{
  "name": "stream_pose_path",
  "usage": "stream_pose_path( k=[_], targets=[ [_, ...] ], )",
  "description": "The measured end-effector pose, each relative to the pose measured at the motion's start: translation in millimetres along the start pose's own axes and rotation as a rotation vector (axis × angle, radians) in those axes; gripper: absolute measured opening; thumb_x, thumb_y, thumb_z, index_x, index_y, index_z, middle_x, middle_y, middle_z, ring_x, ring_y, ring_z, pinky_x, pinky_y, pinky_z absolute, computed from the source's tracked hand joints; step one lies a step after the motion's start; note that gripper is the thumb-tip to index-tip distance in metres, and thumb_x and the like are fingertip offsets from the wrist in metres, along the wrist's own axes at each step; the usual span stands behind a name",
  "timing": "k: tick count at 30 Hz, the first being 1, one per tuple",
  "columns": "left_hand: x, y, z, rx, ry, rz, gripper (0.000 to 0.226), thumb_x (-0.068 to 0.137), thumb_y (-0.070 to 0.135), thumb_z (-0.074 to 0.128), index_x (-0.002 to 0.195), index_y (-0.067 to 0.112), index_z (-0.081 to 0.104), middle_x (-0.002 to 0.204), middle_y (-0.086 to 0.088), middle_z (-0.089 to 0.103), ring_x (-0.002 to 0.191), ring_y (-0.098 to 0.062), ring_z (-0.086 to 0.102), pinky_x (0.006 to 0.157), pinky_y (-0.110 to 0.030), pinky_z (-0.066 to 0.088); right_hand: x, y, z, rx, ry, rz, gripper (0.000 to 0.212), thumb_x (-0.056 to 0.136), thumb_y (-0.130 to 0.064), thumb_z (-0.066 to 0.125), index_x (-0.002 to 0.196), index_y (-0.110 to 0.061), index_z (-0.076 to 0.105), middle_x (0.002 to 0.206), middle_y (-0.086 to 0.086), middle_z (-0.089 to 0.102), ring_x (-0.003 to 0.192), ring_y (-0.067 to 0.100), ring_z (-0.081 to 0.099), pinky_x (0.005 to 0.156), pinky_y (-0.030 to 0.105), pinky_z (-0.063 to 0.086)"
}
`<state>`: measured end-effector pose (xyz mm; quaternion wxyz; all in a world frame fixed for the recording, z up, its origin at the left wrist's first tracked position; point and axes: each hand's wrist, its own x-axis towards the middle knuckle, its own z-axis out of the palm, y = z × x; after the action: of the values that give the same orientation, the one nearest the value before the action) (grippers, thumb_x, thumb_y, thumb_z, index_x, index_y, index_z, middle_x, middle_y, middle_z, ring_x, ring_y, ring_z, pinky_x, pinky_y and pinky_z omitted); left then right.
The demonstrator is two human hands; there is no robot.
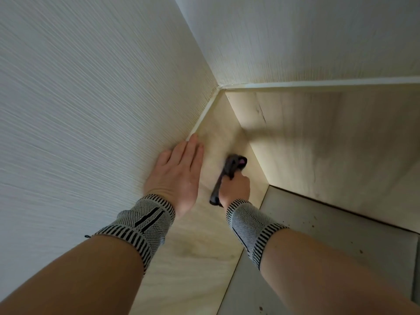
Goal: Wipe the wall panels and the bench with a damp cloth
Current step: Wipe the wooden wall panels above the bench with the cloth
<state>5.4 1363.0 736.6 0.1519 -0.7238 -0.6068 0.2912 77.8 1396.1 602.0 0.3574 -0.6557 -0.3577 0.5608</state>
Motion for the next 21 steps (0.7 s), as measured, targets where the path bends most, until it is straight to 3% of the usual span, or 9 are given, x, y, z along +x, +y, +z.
stream_pose_path(
  k=[2, 5, 7, 9, 11, 15, 18, 21],
  targets=[
    [0, 0, 1, 0.004, 0.004, 0.004, 0.066, 0.101, 0.022, 0.017, 0.151, 0.012, -0.024, 0.159, -0.006, -0.031, 0.150, -0.023, -0.016, 0.120, -0.037, -0.004, -6, -4, 4, 0.008, 0.005, -0.040, 0.037, 0.100, -0.016, 0.042, 0.135, -0.008, 0.048, 0.120, 0.013, 0.051, 0.081, 0.020, 0.051, 0.074, 0.025, 0.044],
    [1, -2, 2, 0.001, 0.027, 0.014, 0.066, 0.094, 0.032, 0.003, 0.153, 0.011, -0.020, 0.161, -0.007, -0.027, 0.151, -0.023, -0.013, 0.120, -0.037, -0.004, -41, -15, 12, 0.131, -0.009, -0.403, 0.031, 0.098, -0.015, 0.046, 0.128, -0.010, 0.053, 0.110, 0.004, 0.049, 0.079, 0.003, 0.048, 0.069, 0.007, 0.039],
    [0, -1, 2, 0.011, 0.024, 0.012, 0.066, 0.096, 0.031, 0.006, 0.153, 0.011, -0.020, 0.161, -0.006, -0.027, 0.151, -0.023, -0.013, 0.120, -0.036, -0.005, -44, -9, 11, 0.081, 0.001, -0.497, 0.031, 0.098, -0.016, 0.047, 0.128, -0.010, 0.053, 0.110, 0.001, 0.046, 0.080, 0.003, 0.049, 0.069, 0.006, 0.037],
    [1, -1, 3, 0.024, 0.017, 0.001, 0.066, 0.101, 0.026, 0.016, 0.153, 0.012, -0.021, 0.160, -0.006, -0.030, 0.150, -0.023, -0.015, 0.120, -0.036, -0.005, -25, -3, 5, -0.009, 0.024, -0.368, 0.033, 0.100, -0.020, 0.045, 0.131, -0.010, 0.050, 0.115, 0.001, 0.045, 0.086, 0.014, 0.051, 0.074, 0.018, 0.038],
    [1, 0, 4, 0.027, 0.011, -0.007, 0.068, 0.102, 0.024, 0.023, 0.152, 0.012, -0.022, 0.159, -0.007, -0.032, 0.150, -0.024, -0.015, 0.120, -0.037, -0.004, -6, -13, -5, -0.036, 0.026, -0.207, 0.036, 0.102, -0.024, 0.041, 0.134, -0.010, 0.047, 0.120, 0.006, 0.046, 0.084, 0.015, 0.045, 0.077, 0.021, 0.034],
    [2, -1, 5, 0.022, 0.044, 0.003, 0.069, 0.102, 0.024, 0.026, 0.154, 0.011, -0.018, 0.160, -0.009, -0.029, 0.150, -0.026, -0.013, 0.120, -0.038, -0.003, 11, -65, -16, 0.093, 0.085, -0.438, 0.040, 0.101, -0.020, 0.044, 0.140, -0.012, 0.045, 0.114, 0.005, 0.039, 0.088, 0.015, 0.042, 0.074, 0.012, 0.026],
    [1, -2, 6, 0.020, 0.057, 0.006, 0.071, 0.102, 0.024, 0.028, 0.154, 0.011, -0.017, 0.161, -0.009, -0.028, 0.150, -0.026, -0.012, 0.119, -0.038, -0.005, 27, -66, -15, 0.101, 0.144, -0.491, 0.037, 0.100, -0.015, 0.046, 0.134, -0.003, 0.048, 0.124, 0.015, 0.044, 0.103, 0.027, 0.053, 0.082, 0.018, 0.033],
    [2, -2, 7, 0.023, 0.067, 0.007, 0.070, 0.102, 0.023, 0.028, 0.154, 0.011, -0.016, 0.161, -0.009, -0.028, 0.150, -0.026, -0.012, 0.119, -0.038, -0.004, 48, -36, -18, -0.003, 0.047, -0.154, 0.042, 0.101, -0.014, 0.041, 0.141, -0.003, 0.038, 0.133, 0.019, 0.045, 0.112, 0.032, 0.053, 0.089, 0.031, 0.040]
  ],
)
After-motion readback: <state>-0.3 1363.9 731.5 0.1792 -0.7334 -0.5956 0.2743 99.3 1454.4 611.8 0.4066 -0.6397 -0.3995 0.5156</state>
